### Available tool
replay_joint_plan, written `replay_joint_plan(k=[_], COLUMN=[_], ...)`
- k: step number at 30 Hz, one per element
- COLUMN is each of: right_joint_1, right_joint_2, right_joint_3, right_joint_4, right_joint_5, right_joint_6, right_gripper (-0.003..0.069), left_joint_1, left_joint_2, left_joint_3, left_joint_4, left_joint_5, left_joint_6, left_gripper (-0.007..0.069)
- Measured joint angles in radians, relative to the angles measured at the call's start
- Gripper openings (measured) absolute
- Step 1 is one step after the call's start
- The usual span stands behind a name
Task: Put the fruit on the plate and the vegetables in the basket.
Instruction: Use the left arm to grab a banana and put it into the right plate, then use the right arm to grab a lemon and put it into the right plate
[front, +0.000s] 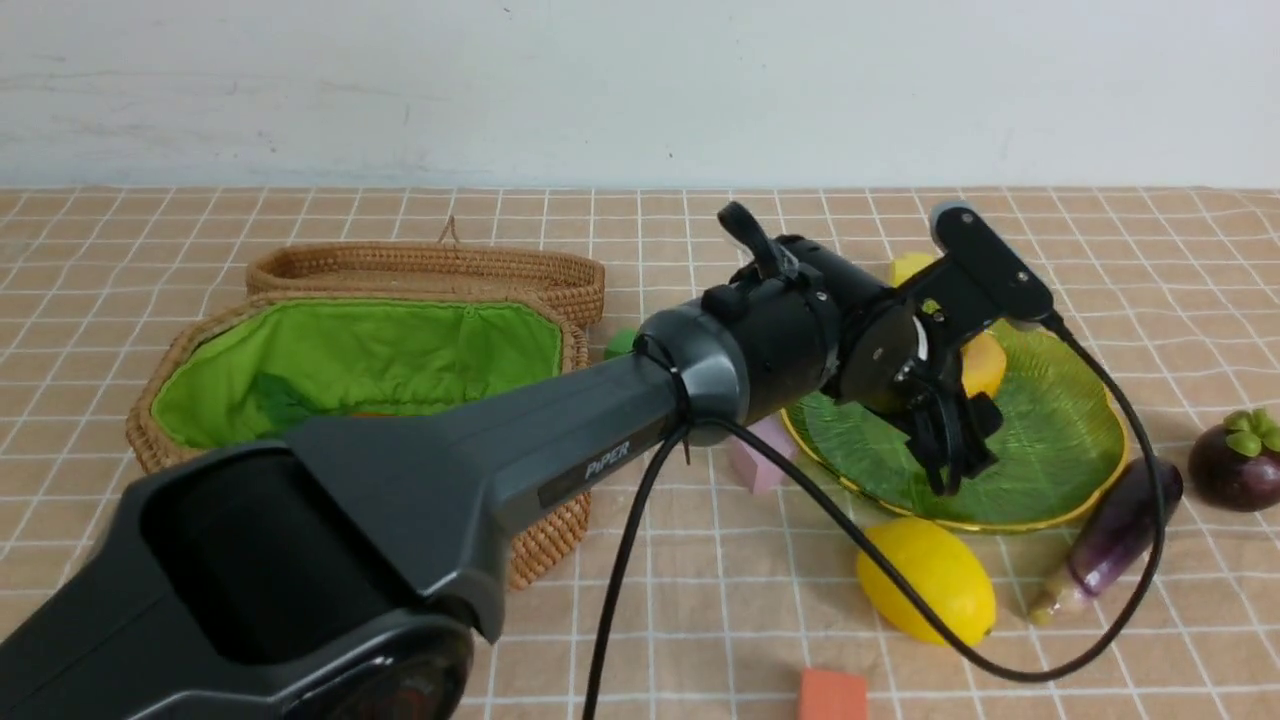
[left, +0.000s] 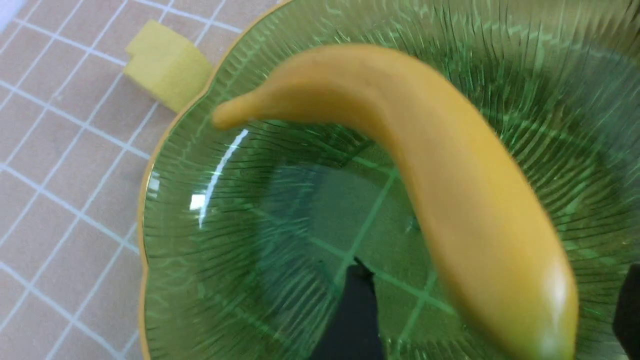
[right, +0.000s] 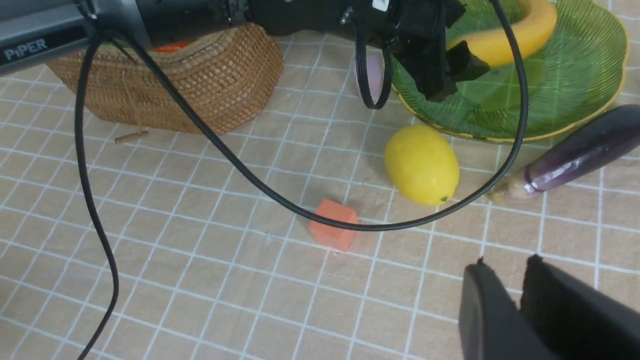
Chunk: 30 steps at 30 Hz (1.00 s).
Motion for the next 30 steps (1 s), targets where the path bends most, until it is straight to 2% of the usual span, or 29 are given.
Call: replay_joint_plan(k=[2, 3, 6, 8, 12, 13, 14, 16, 19, 23, 27, 30], right_joint_1=[0.000, 0.000, 0.000, 0.000, 0.000, 0.000, 0.000, 0.000, 0.000, 0.000, 0.033, 0.124], right_joint_2=[0.000, 0.000, 0.003, 0.022, 0.102, 0.113, 0.162, 0.214, 0.307, 0.451, 0.595, 0.742], right_joint_3=[0.000, 0.000, 0.000, 0.000, 0.000, 0.000, 0.000, 0.000, 0.000, 0.000, 0.000, -0.023], right_joint_4=[0.000, 0.000, 0.000, 0.000, 0.000, 0.000, 0.002, 0.007, 0.015, 0.060, 0.105, 0.078], right_joint_5=[0.000, 0.000, 0.000, 0.000, 0.000, 0.000, 0.000, -0.005, -0.026, -0.070, -0.135, -0.173], right_joint_6=[0.000, 0.001, 0.009, 0.015, 0.015, 0.015, 0.015, 0.015, 0.014, -0.025, -0.066, -0.078], right_gripper=[0.0138, 0.0139, 0.0140, 0.0141, 0.0129, 0.0125, 0.0111, 0.0093, 0.0055, 0.0017, 0.0014, 0.0014], left_joint_1=[0.000, 0.000, 0.000, 0.000, 0.000, 0.000, 0.000, 0.000, 0.000, 0.000, 0.000, 0.000], left_joint_2=[-0.019, -0.064, -0.153, -0.261, -0.469, -0.487, -0.546, -0.616, -0.722, -0.920, -1.149, -1.356], left_joint_3=[0.001, 0.002, 0.003, 0.003, -0.001, -0.001, -0.004, 0.000, 0.047, 0.236, 0.532, 0.800], left_joint_4=[-0.009, -0.033, -0.057, -0.057, -0.042, -0.042, -0.038, -0.032, -0.011, 0.025, 0.039, 0.036], left_joint_5=[0.034, 0.123, 0.251, 0.416, 0.619, 0.626, 0.675, 0.714, 0.721, 0.721, 0.682, 0.580], left_joint_6=[-0.019, -0.065, -0.129, -0.210, -0.299, -0.301, -0.308, -0.319, -0.343, -0.383, -0.408, -0.412], left_gripper=[0.0657, 0.0660, 0.0622, 0.0523, 0.0179, 0.0160, 0.0052, -0.0013, -0.0013, -0.0013, -0.0013, -0.0013])
